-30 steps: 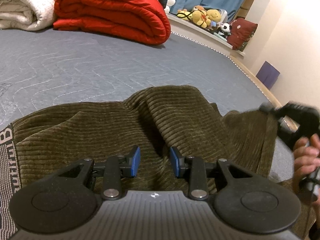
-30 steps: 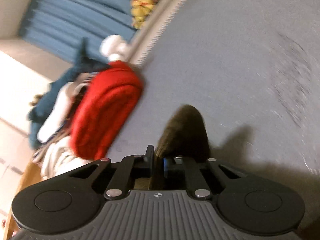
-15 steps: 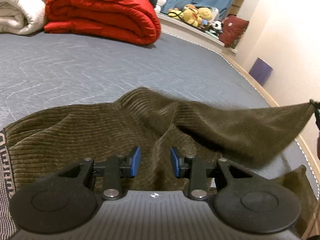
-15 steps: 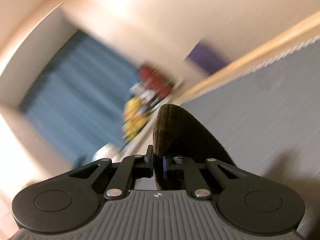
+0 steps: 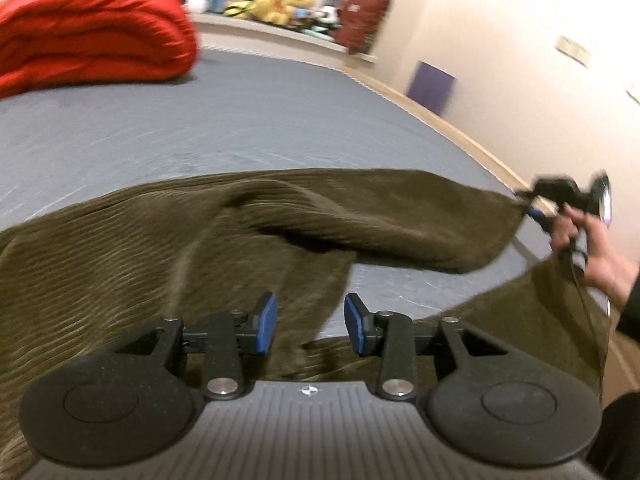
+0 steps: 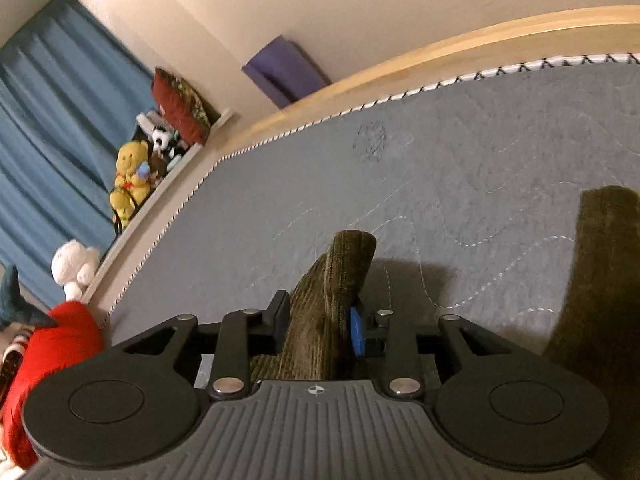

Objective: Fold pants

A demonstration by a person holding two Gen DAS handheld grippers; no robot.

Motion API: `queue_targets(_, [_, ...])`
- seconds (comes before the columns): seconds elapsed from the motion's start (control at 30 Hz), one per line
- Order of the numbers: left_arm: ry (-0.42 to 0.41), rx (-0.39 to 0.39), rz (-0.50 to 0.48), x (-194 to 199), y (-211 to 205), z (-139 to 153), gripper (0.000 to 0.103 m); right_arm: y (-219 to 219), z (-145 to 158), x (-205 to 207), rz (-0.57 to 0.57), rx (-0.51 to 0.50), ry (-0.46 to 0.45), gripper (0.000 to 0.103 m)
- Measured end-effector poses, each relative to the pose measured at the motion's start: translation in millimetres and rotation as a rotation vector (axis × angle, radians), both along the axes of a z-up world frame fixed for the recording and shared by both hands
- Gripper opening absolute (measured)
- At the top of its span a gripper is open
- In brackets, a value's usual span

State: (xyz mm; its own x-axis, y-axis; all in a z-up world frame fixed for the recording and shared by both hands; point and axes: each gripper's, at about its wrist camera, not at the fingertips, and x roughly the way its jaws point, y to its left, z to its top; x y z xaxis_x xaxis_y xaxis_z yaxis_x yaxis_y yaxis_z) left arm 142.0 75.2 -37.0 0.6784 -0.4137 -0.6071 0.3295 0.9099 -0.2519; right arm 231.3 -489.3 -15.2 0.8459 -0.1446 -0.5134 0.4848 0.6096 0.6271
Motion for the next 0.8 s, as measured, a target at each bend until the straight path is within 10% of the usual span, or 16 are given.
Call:
queue_targets(0.2, [-0.006, 0.137, -0.033, 17.9, -28.9, -25.3, 0.041, 6.7, 5.3, 13.0, 0.066, -0.015, 0.094, 0.027])
queue_targets(0.4, [-0.002, 0.272, -0.098, 22.3, -32.6, -39.5, 0.009, 12.7, 40.0, 36.1, 0.121, -0.09, 0.102, 0.008])
queue_targets(0.67, [-0.071, 0.171, -0.125, 4.3, 10.1, 0.3, 0.006, 19.5, 136.3, 29.3, 0.121, -0.243, -0.253, 0.007])
queue_targets(0.8, [-0.042, 0.207, -0.211, -3.7, 19.8, -2.6, 0.006, -1.8, 87.4, 8.1, 0.007, -0.254, -0.025, 0.007])
